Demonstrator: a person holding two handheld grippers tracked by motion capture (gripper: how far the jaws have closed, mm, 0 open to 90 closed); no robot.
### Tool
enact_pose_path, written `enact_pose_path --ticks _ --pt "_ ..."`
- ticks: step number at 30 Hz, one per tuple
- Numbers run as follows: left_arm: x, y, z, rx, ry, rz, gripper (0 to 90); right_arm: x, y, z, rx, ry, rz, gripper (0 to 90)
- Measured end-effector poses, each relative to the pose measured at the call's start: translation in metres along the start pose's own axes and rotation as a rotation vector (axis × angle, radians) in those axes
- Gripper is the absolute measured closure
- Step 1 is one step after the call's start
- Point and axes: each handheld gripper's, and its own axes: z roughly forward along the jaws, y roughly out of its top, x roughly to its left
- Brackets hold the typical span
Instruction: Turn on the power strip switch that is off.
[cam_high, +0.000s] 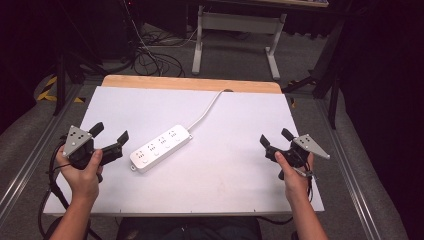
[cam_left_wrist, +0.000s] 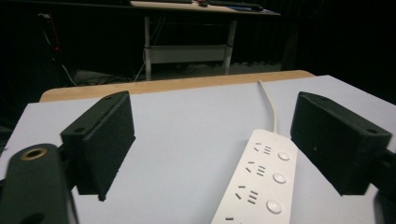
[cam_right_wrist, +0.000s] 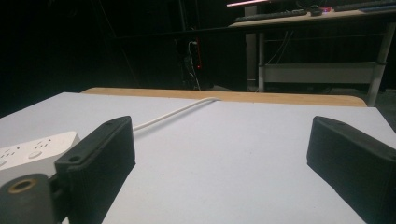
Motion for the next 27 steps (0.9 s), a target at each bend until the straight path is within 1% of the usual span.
enact_pose_path --ticks 1,2,4,9,27 --pt "0.0003 -0.0005 -0.0003 -0.002 0.002 -0.001 3.5 0.0000 0.0000 0.0003 0.002 -0.001 0.001 8.3" --pt "0.0006 -0.0009 -0.0007 -0.007 0.004 -0.003 0.1 0.0001 -0.0001 0.0007 0.001 0.000 0.002 8.3" --pt "0.0012 -0.0010 -0.0016 -0.005 0.008 -0.003 2.8 0.0002 -0.0002 0.0015 0.002 0.003 0.001 8.3" --pt "0.0014 -0.0017 -0.0021 -0.012 0.005 -0.009 1.9 0.0008 0.0000 0.0021 -0.001 0.005 0.001 8.3" --pt "0.0038 -0.0038 -0.0013 -0.006 -0.009 -0.022 2.6 0.0006 0.0000 0.0021 0.001 0.005 0.002 8.3"
